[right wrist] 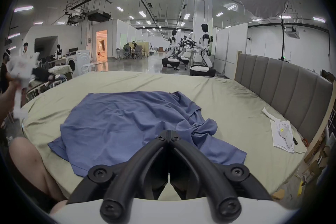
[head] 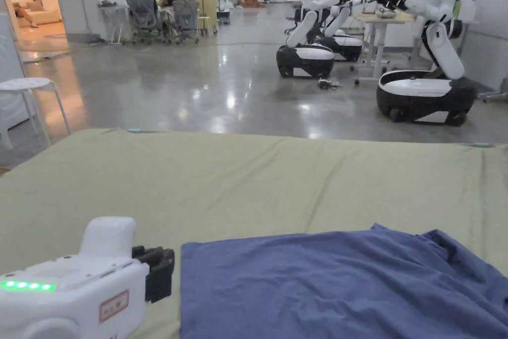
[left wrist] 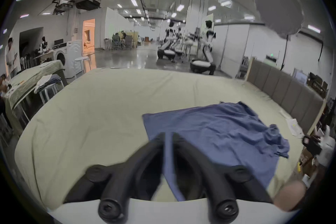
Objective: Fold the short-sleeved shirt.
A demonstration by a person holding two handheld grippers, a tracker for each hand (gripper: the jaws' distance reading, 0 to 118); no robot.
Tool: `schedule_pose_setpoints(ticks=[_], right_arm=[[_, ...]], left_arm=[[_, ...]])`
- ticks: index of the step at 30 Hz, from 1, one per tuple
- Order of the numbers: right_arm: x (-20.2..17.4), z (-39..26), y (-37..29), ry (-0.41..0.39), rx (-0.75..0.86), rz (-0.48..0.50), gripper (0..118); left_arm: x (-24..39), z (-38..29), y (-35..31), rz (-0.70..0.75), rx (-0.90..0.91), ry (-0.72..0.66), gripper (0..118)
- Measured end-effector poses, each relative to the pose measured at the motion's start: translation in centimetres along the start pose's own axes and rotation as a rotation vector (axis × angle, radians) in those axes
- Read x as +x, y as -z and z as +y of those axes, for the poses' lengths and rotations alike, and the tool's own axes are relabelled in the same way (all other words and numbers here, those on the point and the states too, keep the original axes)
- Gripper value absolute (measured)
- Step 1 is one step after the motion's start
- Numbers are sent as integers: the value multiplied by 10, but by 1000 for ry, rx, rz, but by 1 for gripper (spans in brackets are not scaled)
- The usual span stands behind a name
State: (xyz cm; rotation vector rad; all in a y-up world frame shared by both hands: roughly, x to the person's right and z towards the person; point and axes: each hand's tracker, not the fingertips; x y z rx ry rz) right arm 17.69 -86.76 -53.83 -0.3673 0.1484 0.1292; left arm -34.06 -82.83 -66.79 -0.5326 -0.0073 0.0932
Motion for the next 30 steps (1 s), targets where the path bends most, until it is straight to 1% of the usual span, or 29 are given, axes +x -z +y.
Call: schedule_pose_setpoints(ticks=[1, 2, 3, 5, 7, 9, 11, 12, 13, 14, 15, 16, 17, 18, 19, 20, 21, 22, 24, 25, 28, 29, 30], right_arm=[[1, -1, 4, -7, -10, -6, 0], [2, -1, 10, -9, -19, -9, 0], [4, -2, 15, -6, -31, -10, 0], [7, -2, 25, 3, -49, -18, 0], [10, -4, 35, 7, -63, -27, 0], [12, -5, 43, 9, -76, -32, 0], [14, -6, 52, 4, -92, -35, 0], [14, -6, 56, 2, -101, -36, 0], [15, -6, 58, -1, -104, -37, 0], [15, -7, 60, -4, -104, -41, 0], [15, -8, 61, -6, -104, -41, 0], [15, -9, 62, -8, -103, -41, 0], [15, -10, 63, -10, -105, -41, 0], [15, -12, 64, -10, -106, -42, 0], [16, -15, 64, -5, -106, -41, 0], [16, -17, 63, 3, -108, -40, 0], [17, -19, 61, 11, -110, -42, 0], [18, -20, 58, 17, -110, -44, 0], [24, -23, 50, 25, -112, -50, 0], [28, -24, 46, 30, -114, -50, 0], [49, -31, 39, 83, -176, -102, 1], [59, -32, 42, 100, -235, -123, 7], [70, -34, 44, 138, -273, -131, 38]], left_arm=[[-4, 9, 24, -1, 21, -20, 105], [-12, 19, 56, 0, 25, -57, 117], [-19, 29, 90, 6, -29, -77, 114], [-30, 38, 142, 25, -91, -85, 114], [-34, 39, 194, 123, -205, -35, 114], [-39, 31, 227, 162, -252, -45, 114], [-41, 20, 253, 156, -294, -53, 113], [-40, 13, 265, 159, -337, -54, 108], [-47, 7, 284, 159, -402, -40, 94], [-46, -1, 295, 178, -485, -7, 69], [-39, -3, 286, 213, -437, 35, 68], [-34, 5, 284, 212, -342, 64, 59], [-27, 6, 274, 187, -378, 60, 43], [-19, 6, 268, 170, -369, 89, 12], [-14, 6, 265, 142, -364, 123, 0], [-9, 8, 258, 146, -344, 137, 0], [0, 9, 244, 111, -321, 148, 0], [2, 12, 236, 61, -301, 124, 0], [4, 22, 207, 87, -207, 113, 0], [8, 28, 191, 62, -167, 96, 0], [3, 44, 143, 19, -76, 33, 0], [10, 50, 123, 3, -57, 27, 0], [10, 54, 109, -2, -41, 27, 0]])
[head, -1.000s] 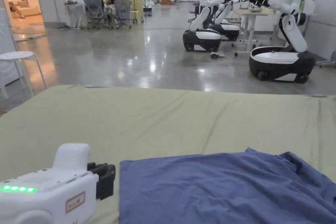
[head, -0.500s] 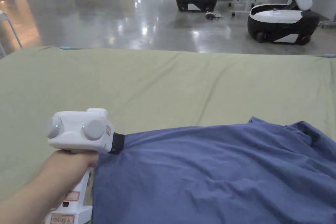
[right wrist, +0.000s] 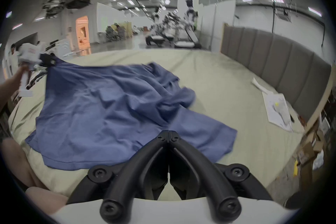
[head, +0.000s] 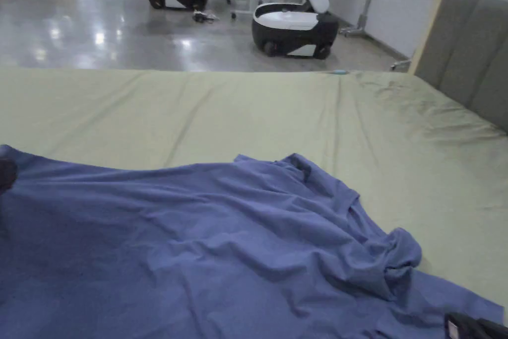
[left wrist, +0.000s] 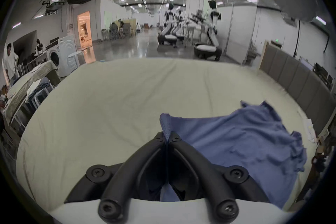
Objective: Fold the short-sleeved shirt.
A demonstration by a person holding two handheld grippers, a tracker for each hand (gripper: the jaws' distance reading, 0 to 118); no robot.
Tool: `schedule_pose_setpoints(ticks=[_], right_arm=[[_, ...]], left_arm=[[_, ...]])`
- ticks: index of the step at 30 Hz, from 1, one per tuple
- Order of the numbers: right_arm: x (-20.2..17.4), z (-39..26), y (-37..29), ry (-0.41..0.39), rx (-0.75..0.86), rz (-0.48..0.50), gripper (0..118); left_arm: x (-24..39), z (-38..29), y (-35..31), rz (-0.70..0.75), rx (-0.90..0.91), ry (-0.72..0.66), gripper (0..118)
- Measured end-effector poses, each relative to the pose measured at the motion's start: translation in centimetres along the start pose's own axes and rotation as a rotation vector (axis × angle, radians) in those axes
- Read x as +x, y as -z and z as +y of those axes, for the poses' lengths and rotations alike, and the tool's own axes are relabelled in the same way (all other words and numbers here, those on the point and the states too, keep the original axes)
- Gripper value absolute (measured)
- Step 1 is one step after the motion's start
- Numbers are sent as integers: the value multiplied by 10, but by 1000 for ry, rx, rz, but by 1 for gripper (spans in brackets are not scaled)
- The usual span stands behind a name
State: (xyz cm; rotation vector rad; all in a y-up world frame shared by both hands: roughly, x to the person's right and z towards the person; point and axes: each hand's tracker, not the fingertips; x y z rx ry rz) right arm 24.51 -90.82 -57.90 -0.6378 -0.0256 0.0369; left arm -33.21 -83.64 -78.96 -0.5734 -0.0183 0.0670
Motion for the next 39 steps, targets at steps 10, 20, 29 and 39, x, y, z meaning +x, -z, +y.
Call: schedule_pose_setpoints(ticks=[10, 20, 29, 39], right_arm=[[28, 48, 79, -72, -14, 21, 118], [9, 47, 131, -149, -160, 213, 16], [33, 112, -11, -62, 132, 210, 16], [42, 225, -143, -76, 425, 158, 16]], left_arm=[[14, 5, -44, -28, 12, 16, 0], [5, -5, -48, -18, -31, 31, 0], [-24, 31, -160, 24, 161, 0, 0], [-57, 95, -298, 76, 349, -50, 0]])
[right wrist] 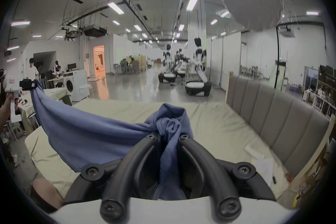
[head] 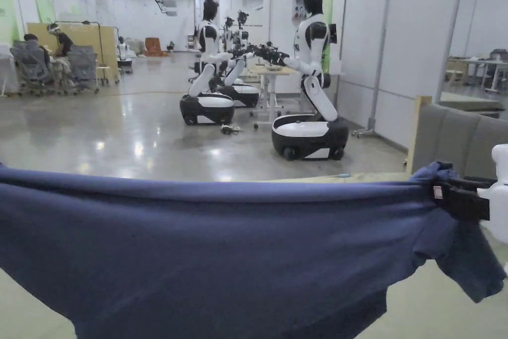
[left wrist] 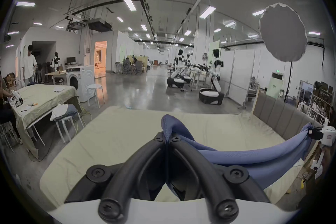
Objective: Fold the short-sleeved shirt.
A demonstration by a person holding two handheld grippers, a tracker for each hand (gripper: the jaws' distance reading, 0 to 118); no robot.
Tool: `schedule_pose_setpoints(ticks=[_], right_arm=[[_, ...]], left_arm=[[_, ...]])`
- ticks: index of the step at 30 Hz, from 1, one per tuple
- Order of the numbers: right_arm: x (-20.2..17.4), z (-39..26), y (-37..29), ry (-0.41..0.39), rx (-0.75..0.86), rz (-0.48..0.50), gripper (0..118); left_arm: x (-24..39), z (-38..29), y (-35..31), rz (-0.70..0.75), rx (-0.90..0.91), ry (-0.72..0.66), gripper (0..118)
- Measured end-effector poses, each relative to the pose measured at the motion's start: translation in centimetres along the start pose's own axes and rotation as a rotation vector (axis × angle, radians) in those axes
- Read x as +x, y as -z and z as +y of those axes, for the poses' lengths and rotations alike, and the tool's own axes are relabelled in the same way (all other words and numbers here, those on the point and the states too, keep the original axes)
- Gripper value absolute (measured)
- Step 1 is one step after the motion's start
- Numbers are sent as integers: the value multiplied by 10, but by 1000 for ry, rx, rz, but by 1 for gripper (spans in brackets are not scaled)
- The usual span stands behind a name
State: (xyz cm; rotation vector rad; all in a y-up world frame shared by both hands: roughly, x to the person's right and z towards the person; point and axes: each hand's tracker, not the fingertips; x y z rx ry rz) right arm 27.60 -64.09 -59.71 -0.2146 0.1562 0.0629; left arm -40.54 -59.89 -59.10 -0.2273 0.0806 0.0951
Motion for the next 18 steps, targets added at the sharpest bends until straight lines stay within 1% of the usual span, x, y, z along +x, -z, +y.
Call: schedule_pose_setpoints(ticks=[4, 8, 12, 15, 16, 18], right_arm=[[-10, 45, 4, -19, 52, -23, 16], [-18, 83, 40, -20, 62, -34, 16], [-25, 105, 94, -69, 56, -98, 16], [-32, 122, 140, -90, 55, -128, 16], [-33, 127, 153, -82, 60, -139, 16], [-32, 135, 185, -43, 72, -157, 16]], left_arm=[[3, 29, -8, 23, 40, 21, 0], [8, 54, 12, 51, 46, 5, 0], [10, 71, 56, 92, 40, 12, 0], [17, 84, 102, 163, 45, 108, 0], [14, 89, 119, 171, 57, 121, 0], [16, 96, 147, 178, 86, 101, 0]])
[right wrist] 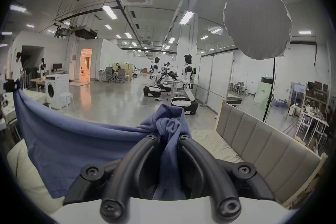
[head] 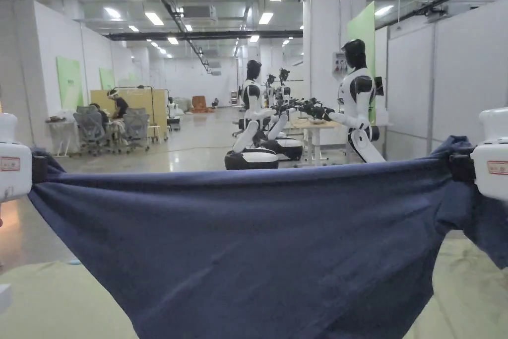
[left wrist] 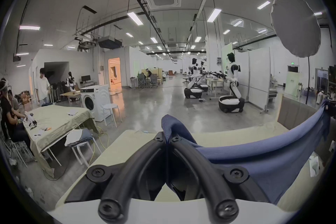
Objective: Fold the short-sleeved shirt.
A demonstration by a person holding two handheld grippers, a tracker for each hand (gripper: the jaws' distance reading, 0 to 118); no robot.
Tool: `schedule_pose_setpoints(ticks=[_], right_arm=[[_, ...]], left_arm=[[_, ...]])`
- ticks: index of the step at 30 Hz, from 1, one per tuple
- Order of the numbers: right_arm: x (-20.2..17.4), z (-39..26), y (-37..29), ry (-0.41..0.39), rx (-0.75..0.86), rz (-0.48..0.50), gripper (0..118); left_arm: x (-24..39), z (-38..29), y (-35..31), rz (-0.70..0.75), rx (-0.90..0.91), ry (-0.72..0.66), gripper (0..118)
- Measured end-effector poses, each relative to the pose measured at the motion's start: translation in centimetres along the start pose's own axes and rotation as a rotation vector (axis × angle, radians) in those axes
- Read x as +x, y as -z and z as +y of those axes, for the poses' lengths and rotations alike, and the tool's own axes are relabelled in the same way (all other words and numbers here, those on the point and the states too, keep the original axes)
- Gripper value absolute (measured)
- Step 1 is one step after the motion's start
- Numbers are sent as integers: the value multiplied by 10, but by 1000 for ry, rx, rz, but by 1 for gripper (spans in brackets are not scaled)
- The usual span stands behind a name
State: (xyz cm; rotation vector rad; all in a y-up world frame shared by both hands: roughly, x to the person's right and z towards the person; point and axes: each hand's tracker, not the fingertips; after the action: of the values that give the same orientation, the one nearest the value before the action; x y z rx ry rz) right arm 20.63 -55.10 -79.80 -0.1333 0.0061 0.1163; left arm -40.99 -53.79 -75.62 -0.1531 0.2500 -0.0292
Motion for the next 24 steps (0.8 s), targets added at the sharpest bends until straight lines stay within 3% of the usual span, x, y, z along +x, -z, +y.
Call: schedule_pose_setpoints(ticks=[3, 12, 19, 24], right_arm=[[-7, 4, 49, 22, -1, -26, 16], [-27, -35, 147, 1, -32, -74, 16], [-33, -148, 173, -12, -186, -37, 16], [-34, -229, 147, -7, -250, -8, 16]], left_arm=[[13, 4, 33, 5, -20, -57, 0], [50, -56, 116, 75, -13, 57, 0], [52, -167, 141, 40, -240, 14, 0], [44, -245, 135, 26, -303, 51, 0]])
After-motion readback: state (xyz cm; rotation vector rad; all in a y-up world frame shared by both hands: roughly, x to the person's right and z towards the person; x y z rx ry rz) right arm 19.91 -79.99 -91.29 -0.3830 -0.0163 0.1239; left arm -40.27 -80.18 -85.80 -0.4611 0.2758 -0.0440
